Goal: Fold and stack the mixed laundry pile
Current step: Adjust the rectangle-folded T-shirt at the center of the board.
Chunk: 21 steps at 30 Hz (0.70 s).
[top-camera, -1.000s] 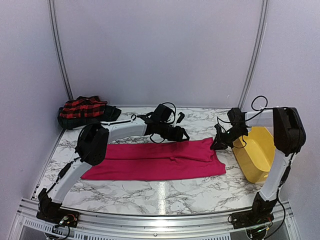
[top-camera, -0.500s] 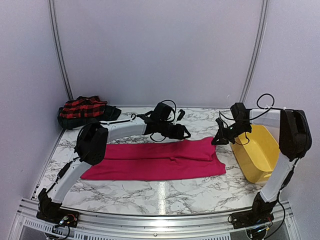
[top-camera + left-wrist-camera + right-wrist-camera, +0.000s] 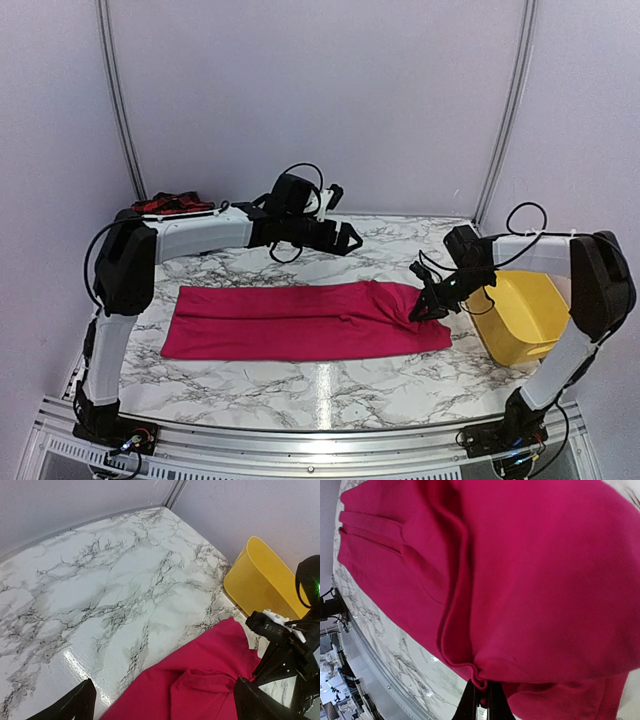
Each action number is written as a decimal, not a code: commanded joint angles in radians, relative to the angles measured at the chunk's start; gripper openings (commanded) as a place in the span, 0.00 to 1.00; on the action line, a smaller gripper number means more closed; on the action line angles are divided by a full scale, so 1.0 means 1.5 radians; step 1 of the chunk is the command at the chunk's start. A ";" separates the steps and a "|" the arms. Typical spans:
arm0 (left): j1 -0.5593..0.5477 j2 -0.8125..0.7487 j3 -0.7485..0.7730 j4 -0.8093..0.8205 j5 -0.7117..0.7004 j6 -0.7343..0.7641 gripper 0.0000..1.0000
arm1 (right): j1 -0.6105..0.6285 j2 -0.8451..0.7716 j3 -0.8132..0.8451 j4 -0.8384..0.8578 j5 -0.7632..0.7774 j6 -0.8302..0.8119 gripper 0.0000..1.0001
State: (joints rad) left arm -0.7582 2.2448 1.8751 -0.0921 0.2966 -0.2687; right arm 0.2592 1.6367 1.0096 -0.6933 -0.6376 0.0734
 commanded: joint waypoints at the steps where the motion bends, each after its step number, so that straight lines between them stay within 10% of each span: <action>1: 0.000 -0.042 -0.043 0.044 -0.031 0.023 0.99 | -0.009 -0.024 -0.018 -0.012 0.095 0.015 0.01; 11: -0.038 -0.024 -0.087 0.055 0.005 0.141 0.99 | -0.078 -0.004 0.038 0.030 0.103 0.052 0.06; 21: -0.061 0.001 -0.070 0.042 -0.037 0.147 0.99 | -0.086 0.004 0.061 -0.017 0.144 0.049 0.37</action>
State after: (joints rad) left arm -0.8585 2.2478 1.7576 -0.0296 0.2749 -0.0654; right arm 0.1360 1.6611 1.0805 -0.6765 -0.4725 0.1459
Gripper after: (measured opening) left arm 0.988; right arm 0.346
